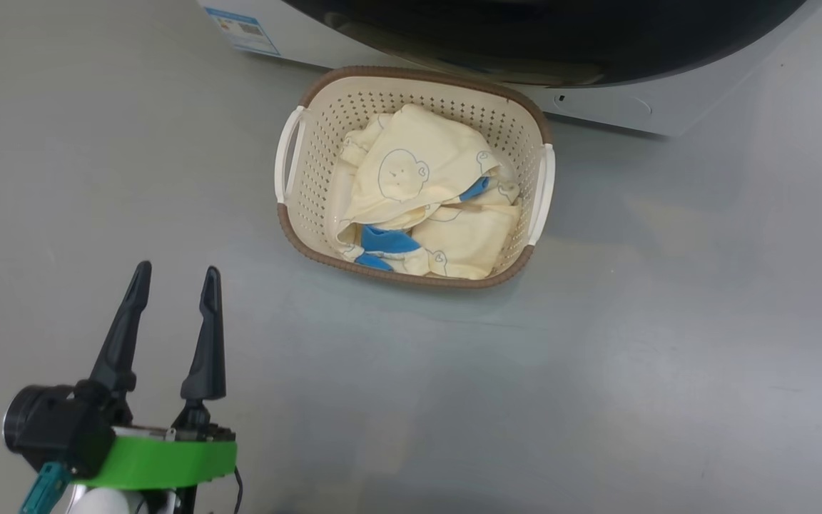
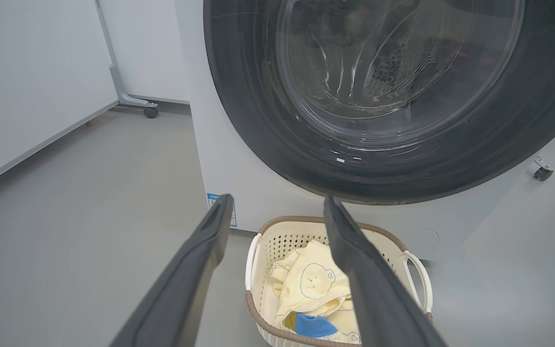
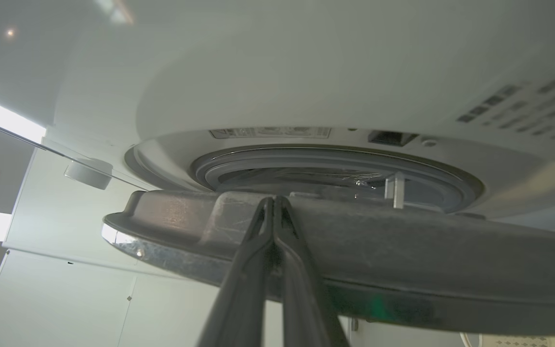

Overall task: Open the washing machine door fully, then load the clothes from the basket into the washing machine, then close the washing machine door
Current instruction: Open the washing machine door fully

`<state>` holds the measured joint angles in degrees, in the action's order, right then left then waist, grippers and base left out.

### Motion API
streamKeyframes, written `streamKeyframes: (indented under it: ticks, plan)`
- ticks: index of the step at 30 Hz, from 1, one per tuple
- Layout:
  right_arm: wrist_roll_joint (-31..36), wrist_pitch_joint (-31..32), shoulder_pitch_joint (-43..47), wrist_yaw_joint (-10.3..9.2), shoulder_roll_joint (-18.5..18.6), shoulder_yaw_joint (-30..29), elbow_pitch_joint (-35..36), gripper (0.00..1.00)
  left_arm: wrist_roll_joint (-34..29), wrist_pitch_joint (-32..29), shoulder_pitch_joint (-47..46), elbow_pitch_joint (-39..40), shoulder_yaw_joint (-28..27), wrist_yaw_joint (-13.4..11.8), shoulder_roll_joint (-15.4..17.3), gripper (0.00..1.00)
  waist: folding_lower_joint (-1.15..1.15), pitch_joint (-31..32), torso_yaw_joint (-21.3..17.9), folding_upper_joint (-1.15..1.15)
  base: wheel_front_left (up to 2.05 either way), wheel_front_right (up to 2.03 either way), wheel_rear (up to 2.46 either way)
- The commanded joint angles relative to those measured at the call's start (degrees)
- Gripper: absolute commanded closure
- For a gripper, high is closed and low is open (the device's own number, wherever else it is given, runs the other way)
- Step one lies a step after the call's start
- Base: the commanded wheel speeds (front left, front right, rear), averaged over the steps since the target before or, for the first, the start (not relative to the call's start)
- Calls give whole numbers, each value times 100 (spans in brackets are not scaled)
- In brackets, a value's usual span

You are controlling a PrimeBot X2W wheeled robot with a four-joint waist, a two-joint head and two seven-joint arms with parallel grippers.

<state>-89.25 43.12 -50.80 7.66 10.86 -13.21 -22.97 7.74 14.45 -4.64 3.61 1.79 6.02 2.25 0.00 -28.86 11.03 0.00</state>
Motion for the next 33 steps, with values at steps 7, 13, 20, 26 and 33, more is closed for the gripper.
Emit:
streamKeyframes:
  ticks: [7, 13, 20, 26, 33]
  plan:
    - [44, -29, -46, -17, -348, 520, 288, 100, 20, 55, 0, 209, -233, -17, 63, 0, 0, -79, 18, 0, 0, 0, 0]
    - [27, -127, -85, -17, -344, 510, 316, 100, 17, 55, 0, 219, -227, -28, 63, 0, 0, -155, 9, 0, 0, 0, 0]
    - [13, -231, -104, -17, -357, 529, 337, 100, -3, 55, 7, 229, -238, -45, 63, 0, 0, -195, -25, 0, 0, 0, 0]
    - [-4, -270, -75, -17, -355, 565, 347, 100, -15, 55, 6, 215, -232, -38, 63, 0, 0, -167, -37, 0, 0, 0, 0]
    - [-28, -274, 21, -17, -391, 623, 326, 100, -9, 55, 21, 154, -260, -41, 63, 0, 0, -6, -108, 0, 0, 0, 0]
